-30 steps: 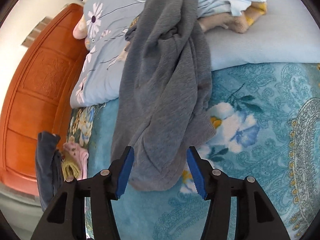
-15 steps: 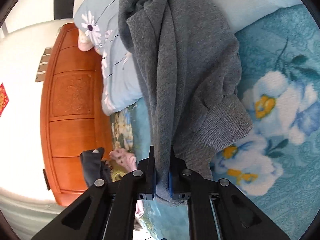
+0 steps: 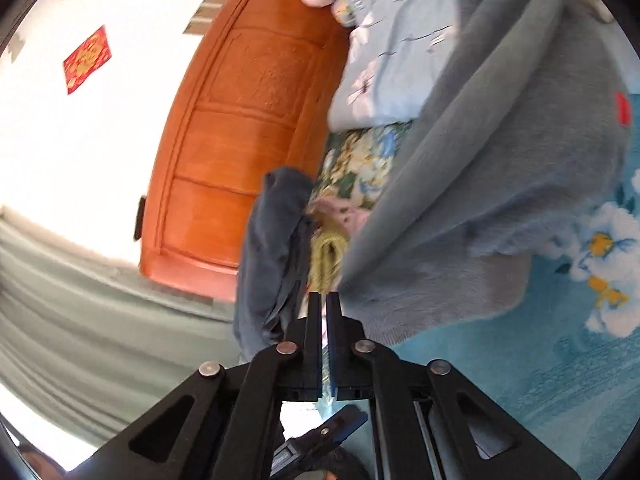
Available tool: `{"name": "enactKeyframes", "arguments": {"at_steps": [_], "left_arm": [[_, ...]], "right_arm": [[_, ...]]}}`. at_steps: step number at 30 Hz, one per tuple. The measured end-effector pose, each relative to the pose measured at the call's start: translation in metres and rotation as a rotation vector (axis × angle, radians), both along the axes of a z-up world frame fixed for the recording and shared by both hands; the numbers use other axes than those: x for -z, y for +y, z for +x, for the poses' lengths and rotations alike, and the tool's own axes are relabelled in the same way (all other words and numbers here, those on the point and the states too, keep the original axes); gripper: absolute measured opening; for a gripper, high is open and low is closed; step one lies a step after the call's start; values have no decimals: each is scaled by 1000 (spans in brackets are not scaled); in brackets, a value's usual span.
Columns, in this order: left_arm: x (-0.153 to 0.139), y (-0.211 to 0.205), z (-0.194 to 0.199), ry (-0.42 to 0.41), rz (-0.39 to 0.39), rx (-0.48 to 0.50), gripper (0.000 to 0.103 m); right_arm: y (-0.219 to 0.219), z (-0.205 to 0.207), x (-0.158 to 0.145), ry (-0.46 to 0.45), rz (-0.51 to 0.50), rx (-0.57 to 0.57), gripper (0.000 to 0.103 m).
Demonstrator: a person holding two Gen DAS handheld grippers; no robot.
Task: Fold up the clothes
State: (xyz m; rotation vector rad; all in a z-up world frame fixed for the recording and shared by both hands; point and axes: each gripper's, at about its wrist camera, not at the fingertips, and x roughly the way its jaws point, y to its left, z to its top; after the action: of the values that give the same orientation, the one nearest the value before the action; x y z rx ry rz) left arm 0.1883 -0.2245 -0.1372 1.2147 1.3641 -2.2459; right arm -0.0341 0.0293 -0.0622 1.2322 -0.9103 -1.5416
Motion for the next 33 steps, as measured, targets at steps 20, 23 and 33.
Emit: {"name": "enactKeyframes", "arguments": {"at_steps": [20, 23, 33], "left_arm": [[18, -6, -52, 16, 238, 11, 102], [27, -9, -78, 33, 339, -29, 102], [52, -12, -151, 5, 479, -112, 71]], "right_arm": [[106, 27, 74, -69, 317, 170, 3], [135, 33, 95, -135, 324, 204, 3], [174, 41, 128, -233, 323, 233, 3]]}}
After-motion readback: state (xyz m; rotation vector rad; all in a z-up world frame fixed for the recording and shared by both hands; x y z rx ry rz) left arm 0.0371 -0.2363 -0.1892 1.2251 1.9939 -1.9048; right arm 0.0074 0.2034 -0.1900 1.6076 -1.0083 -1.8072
